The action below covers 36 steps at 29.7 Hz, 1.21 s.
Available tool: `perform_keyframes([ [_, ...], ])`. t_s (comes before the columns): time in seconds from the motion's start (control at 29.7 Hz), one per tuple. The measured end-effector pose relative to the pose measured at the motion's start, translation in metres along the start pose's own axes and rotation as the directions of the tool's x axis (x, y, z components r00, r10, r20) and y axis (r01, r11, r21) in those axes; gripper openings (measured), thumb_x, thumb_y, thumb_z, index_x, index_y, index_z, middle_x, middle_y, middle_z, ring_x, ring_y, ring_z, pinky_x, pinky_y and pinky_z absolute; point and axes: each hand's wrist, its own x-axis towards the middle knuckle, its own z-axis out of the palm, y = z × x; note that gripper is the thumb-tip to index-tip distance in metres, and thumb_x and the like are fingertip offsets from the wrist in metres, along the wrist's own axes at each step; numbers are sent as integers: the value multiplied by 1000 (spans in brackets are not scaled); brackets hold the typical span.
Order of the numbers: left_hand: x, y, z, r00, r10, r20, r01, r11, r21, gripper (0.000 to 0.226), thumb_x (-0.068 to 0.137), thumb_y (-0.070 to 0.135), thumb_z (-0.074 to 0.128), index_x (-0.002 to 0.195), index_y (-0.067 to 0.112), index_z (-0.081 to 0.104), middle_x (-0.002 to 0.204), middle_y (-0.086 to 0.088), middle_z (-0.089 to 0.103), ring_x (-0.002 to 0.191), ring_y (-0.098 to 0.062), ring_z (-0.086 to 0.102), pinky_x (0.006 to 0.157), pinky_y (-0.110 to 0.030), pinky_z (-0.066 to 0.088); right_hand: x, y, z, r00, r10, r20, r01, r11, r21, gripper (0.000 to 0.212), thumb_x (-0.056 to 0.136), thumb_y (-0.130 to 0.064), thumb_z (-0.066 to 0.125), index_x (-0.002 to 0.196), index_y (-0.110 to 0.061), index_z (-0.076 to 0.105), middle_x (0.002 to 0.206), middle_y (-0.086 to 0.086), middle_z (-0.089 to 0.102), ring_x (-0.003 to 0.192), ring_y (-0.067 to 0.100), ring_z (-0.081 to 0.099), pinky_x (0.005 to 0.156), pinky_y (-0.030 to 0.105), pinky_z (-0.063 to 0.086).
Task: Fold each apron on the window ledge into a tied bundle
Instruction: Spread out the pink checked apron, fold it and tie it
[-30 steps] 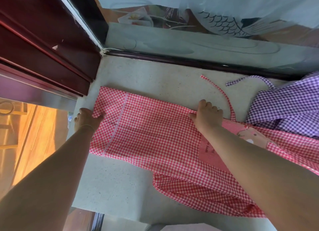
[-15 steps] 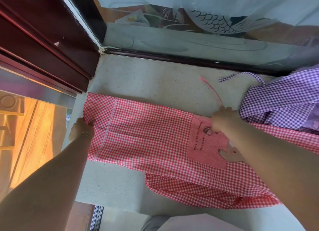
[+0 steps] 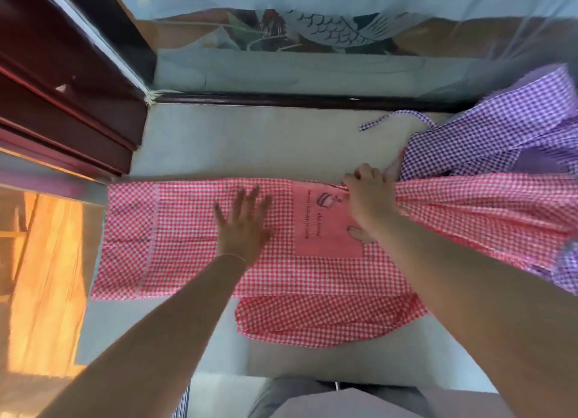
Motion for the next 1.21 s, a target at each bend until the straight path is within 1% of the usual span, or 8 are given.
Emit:
perform_keyframes([
  [0.17,1,104,-11,948,273,162,-280,960,18,75,99,23,44,151,33,-9,159,2,-20,145,-30,-19,110,-68,0,-25,0,5,988,-11,-157,35,988,151,60,83,-18,63,137,-20,37,141,9,40,133,31,36,112,50,29],
  [0.44,21,133,-2,900,187,395,-186,982,-42,100,87,53,58,149,33,-17,157,3,-27,143,-38,-20,107,-73,10,-108,114,48,952,-221,-210,241,968,76,32,79,-18,63,110,-12,63,113,9,61,100,32,59,81,44,50],
  [0.57,23,141,-4,901,147,407,-153,988,-18,104,85,45,64,149,34,-17,156,4,-27,143,-38,-19,107,-73,13,-112,187,47,986,131,-100,-119,986,117,49,91,-31,46,138,-19,40,142,13,45,124,39,49,93,55,46],
  [0.67,26,153,-6,905,70,420,-117,989,87,108,84,41,67,148,35,-20,157,0,-25,144,-40,-15,110,-67,14,-99,232,33,893,444,-70,-399,855,331,66,95,-27,51,152,-20,17,161,8,9,145,35,18,106,56,33],
  [0.87,33,188,-16,909,-44,413,-49,976,212,114,81,34,72,150,28,-19,158,-18,-12,145,-43,-1,117,-56,12,-103,261,26,789,608,-93,-497,720,484,66,96,-30,51,152,-18,18,161,8,7,147,33,10,115,56,18],
  [1.04,25,225,-16,955,19,296,-19,1000,-2,92,90,53,54,152,24,-7,159,-6,-20,146,-36,-9,113,-55,26,-122,261,32,396,903,165,-431,24,902,84,88,-29,67,151,-9,15,154,17,20,139,35,27,113,49,31],
  [1.14,18,245,-10,966,77,248,-55,994,-93,75,97,43,43,151,32,-8,159,1,-17,145,-38,-12,111,-60,26,-119,266,32,456,750,479,-245,-412,878,68,87,-30,69,140,-7,33,134,11,50,114,28,56,93,42,52],
  [1.21,20,248,-4,966,56,253,-28,993,-115,70,98,41,39,150,33,-7,160,1,-12,145,-38,-10,111,-60,24,-119,269,27,553,690,466,-269,-382,884,50,89,-30,66,130,-7,48,118,7,60,96,20,63,81,34,56],
])
